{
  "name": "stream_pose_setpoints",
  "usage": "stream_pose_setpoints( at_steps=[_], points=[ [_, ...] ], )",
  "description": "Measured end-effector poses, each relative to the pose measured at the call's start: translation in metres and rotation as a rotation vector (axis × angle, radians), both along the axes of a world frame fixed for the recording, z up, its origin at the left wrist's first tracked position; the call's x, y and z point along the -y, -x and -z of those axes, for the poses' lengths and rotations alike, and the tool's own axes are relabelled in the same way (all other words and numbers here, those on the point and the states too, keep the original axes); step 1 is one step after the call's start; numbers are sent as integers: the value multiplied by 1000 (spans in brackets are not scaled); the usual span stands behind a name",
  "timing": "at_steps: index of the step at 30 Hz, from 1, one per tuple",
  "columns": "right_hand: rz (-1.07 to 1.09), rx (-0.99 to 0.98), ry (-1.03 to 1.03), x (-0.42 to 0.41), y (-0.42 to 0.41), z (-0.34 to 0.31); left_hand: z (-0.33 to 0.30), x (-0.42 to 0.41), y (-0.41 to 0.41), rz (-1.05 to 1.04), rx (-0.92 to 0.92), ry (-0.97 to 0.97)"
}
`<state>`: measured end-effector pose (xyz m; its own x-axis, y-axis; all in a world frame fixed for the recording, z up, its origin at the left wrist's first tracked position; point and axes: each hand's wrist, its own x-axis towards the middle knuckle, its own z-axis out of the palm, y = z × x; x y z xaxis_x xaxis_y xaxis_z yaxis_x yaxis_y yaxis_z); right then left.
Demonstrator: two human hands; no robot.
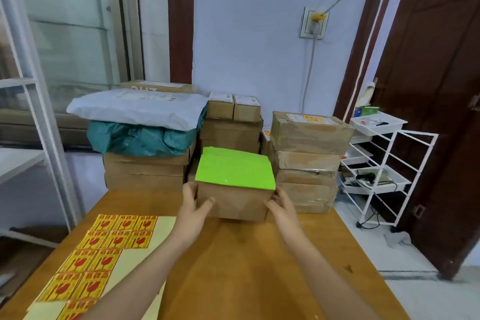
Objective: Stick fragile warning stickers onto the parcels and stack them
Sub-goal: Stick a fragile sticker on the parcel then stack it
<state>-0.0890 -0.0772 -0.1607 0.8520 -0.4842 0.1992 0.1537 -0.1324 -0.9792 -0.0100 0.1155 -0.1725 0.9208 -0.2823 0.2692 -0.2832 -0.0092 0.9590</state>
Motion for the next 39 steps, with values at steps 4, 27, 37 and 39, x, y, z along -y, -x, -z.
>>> stream_pose_setpoints(
  at_steps=[4,27,37,39],
  points=[
    [55,3,-89,-3,25,22,22,-6,28,24,-55,104],
    [273,-45,-57,-27,29,85,56,-12,56,-154,-130,102],
    [290,-56,-8,-32,34,77,51,-9,63,-152,-115,100],
    [284,-47,1,-29,35,78,54,-10,62,-152,-121,104]
  ],
)
